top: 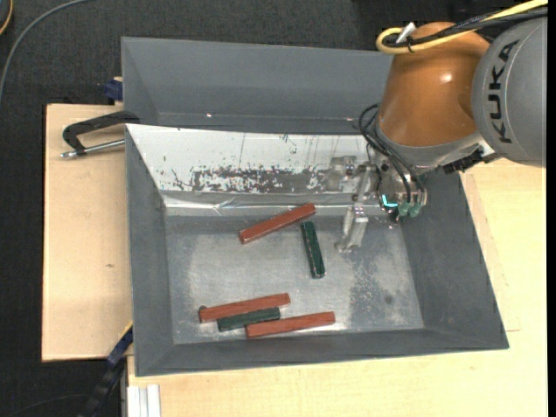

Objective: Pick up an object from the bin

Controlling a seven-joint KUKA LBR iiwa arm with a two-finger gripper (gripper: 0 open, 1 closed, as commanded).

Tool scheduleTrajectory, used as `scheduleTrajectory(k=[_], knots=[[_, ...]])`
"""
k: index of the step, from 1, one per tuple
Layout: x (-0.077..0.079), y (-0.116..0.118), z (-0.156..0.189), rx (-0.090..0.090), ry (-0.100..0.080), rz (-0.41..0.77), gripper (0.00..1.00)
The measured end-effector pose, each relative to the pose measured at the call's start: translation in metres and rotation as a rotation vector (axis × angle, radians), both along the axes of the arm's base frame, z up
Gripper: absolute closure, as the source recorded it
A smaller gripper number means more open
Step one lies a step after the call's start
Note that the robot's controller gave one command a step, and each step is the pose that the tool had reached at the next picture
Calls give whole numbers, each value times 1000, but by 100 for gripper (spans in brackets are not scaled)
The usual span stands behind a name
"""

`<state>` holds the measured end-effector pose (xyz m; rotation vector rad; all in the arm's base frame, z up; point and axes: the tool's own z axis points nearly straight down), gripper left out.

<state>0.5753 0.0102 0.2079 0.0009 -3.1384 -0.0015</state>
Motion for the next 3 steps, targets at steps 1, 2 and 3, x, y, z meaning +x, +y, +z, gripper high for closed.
scheduleTrajectory(k=[1, 2, 3], knots=[[1, 34, -74, 2, 0, 287, 0], [18, 22, -132, 1, -2, 470, 0], [21, 120, -136, 4, -13, 613, 0]])
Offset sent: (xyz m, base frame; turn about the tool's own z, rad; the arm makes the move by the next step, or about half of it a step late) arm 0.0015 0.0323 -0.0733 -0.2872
